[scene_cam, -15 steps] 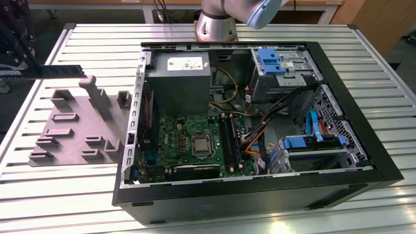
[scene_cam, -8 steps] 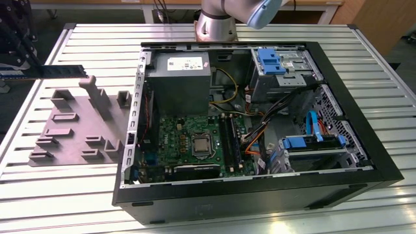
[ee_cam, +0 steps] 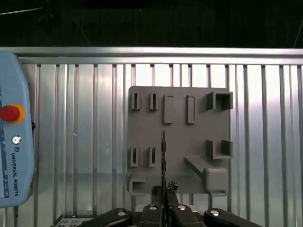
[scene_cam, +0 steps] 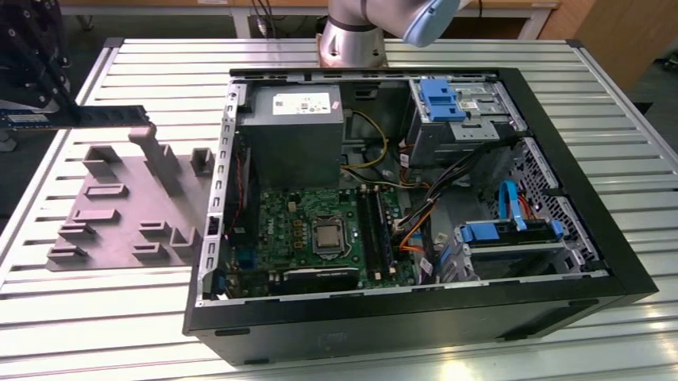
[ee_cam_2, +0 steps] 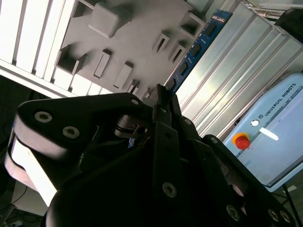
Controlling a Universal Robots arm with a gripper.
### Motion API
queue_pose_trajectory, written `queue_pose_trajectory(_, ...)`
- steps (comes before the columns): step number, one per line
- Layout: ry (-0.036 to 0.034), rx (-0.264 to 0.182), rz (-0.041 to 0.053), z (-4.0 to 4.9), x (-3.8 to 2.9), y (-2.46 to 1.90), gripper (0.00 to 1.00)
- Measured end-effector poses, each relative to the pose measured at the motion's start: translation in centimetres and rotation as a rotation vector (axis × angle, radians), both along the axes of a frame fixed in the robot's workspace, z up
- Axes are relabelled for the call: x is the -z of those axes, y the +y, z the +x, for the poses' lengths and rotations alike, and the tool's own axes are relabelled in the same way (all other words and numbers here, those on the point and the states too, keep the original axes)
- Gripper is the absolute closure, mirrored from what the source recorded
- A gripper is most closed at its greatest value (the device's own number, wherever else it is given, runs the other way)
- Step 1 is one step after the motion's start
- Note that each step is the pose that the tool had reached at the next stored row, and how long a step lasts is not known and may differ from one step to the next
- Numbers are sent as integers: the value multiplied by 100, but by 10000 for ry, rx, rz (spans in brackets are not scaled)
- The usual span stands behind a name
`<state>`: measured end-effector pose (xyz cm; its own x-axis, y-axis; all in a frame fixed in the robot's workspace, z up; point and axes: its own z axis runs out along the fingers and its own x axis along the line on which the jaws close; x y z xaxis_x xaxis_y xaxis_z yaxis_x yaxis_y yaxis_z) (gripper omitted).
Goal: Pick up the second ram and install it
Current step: 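Pick up the second ram and move it above second insertion slot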
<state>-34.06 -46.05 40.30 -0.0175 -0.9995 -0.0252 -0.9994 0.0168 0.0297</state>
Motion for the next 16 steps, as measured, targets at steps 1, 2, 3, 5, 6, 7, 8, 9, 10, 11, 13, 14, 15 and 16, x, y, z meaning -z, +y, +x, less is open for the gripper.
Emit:
queue_pose_trajectory(1,0,0,0,12,0,0,86)
queue_pose_trajectory(2,1,0,0,23,0,0,86)
queue_pose_trajectory(3,1,0,-1,34,0,0,86)
queue_pose_trajectory(5,1,0,-1,55,0,0,86)
queue_pose_trajectory(6,1,0,0,68,0,0,86)
queue_pose_trajectory(7,0,0,0,79,0,0,86)
queue_pose_trajectory(8,1,0,-1,91,-1,0,86)
queue_pose_trajectory(9,1,0,0,104,0,0,86)
queue_pose_trajectory(10,1,0,0,116,0,0,86)
queue_pose_trajectory(11,0,0,0,128,0,0,86)
queue_pose_trajectory(13,1,0,0,152,0,0,86)
queue_pose_trajectory(14,0,0,0,165,0,0,86)
queue_pose_trajectory(15,1,0,0,178,0,0,86)
queue_pose_trajectory(16,1,-1,0,191,0,0,86)
